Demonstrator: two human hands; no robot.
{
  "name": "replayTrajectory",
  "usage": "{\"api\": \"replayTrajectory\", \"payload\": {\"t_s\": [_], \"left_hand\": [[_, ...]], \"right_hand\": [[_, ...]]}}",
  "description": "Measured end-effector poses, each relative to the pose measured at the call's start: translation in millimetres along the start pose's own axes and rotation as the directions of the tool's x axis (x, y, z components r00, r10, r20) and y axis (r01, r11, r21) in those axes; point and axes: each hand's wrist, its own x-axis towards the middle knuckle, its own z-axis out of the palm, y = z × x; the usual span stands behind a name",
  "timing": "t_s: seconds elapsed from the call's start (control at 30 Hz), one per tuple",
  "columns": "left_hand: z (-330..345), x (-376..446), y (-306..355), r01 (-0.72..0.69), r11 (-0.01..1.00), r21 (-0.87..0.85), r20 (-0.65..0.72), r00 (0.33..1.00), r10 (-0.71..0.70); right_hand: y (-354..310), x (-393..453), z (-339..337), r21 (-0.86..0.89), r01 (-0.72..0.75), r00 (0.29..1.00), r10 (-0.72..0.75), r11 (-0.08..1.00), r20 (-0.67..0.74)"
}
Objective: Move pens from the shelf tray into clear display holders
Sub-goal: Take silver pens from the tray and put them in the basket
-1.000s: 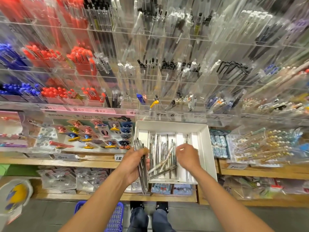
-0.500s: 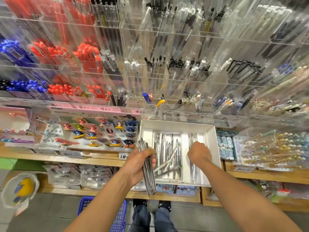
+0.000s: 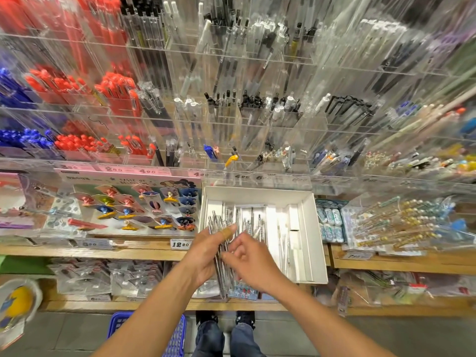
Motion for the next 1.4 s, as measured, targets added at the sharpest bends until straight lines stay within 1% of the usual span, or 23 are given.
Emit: {"api": "replayTrajectory", "payload": {"t_s": [0.1,0.13,0.2,0.27,0.33,0.43,0.53,0.6,0.7,0.83,0.93,1.0,1.07,1.13,1.2,1.23,1.27,1.33,1.4], "left_hand": [[-3.5,1.1,-1.0,0.030,0.999,-0.030,-0.013,0.999,-0.030],[-6.4,1.8,-0.6,0.038,0.999,-0.022,-0.016,0.999,-0.038],[-11.0,3.1,1.0,0.029,0.999,0.015,-0.049,0.998,-0.028],[-12.9,2.5,2.7,0.026,0.999,0.021,-0.047,0.999,-0.025],[-14.4,2.4,3.0,0.039,0.999,0.017,-0.032,0.999,-0.038],[-17.7,2.7,3.2,0.054,0.999,0.004,-0.019,0.998,-0.053],[-19.7,1.5,2.4,0.038,0.999,0.009,-0.017,0.999,-0.038],[-19.9,0.6,0.9,0.034,0.999,0.017,-0.025,0.999,-0.034],[-20.2,-0.5,-0.6,0.031,0.999,0.025,-0.043,0.999,-0.030],[-18.4,-1.7,-1.3,0.018,0.999,0.042,-0.058,0.998,-0.015],[-16.6,-2.9,-0.3,0.019,0.999,0.042,-0.062,0.998,-0.016],[-16.2,-2.4,-0.2,0.022,0.999,0.043,-0.054,0.998,-0.020],[-15.9,-1.9,-0.8,0.026,0.999,0.045,-0.050,0.998,-0.024],[-14.8,-2.1,-2.2,0.025,0.999,0.047,-0.055,0.998,-0.022],[-12.9,-4.3,-2.9,0.019,0.999,0.043,-0.048,0.999,-0.017],[-11.4,-5.9,-2.9,0.014,0.999,0.043,-0.041,0.999,-0.013],[-9.9,-7.1,-2.5,0.008,0.999,0.042,-0.033,0.999,-0.007],[-5.4,-9.8,-0.5,-0.003,0.999,0.040,-0.008,1.000,0.003],[0.7,-12.4,0.6,-0.009,0.999,0.046,0.023,1.000,0.008]], "right_hand": [[5.1,6.3,-4.3,0.063,-0.014,0.999,0.012,0.998,0.035],[10.3,12.4,-9.8,0.066,-0.034,0.999,0.033,0.997,0.025],[25.8,30.1,-24.3,0.029,-0.104,0.993,0.105,0.994,-0.061],[44.2,51.5,-39.8,-0.076,-0.208,0.969,0.195,0.975,-0.151],[56.8,73.4,-51.8,-0.224,-0.289,0.951,0.252,0.931,-0.180],[58.9,102.0,-58.2,-0.452,-0.327,0.944,0.264,0.830,-0.197],[54.0,118.5,-51.8,-0.544,-0.393,0.920,0.318,0.741,-0.231],[54.2,124.5,-45.3,-0.544,-0.442,0.897,0.349,0.713,-0.271],[58.2,128.4,-36.9,-0.472,-0.514,0.853,0.368,0.717,-0.370],[61.0,129.8,-32.1,-0.452,-0.522,0.846,0.374,0.723,-0.380],[59.2,128.6,-38.3,-0.328,-0.514,0.839,0.385,0.793,-0.383],[56.6,124.6,-47.4,-0.192,-0.441,0.854,0.344,0.877,-0.391],[52.4,115.2,-59.3,-0.088,-0.331,0.874,0.270,0.939,-0.405],[45.6,102.6,-72.7,-0.029,-0.236,0.876,0.200,0.971,-0.438],[34.9,89.7,-83.7,0.073,-0.165,0.864,0.180,0.984,-0.470],[28.3,83.4,-86.8,0.163,-0.134,0.869,0.195,0.978,-0.455],[21.3,77.1,-87.9,0.260,-0.112,0.891,0.213,0.959,-0.400],[8.0,65.0,-83.2,0.405,-0.097,0.954,0.201,0.909,-0.221],[-2.4,55.7,-71.7,0.467,-0.102,0.986,0.151,0.878,-0.068]]}}
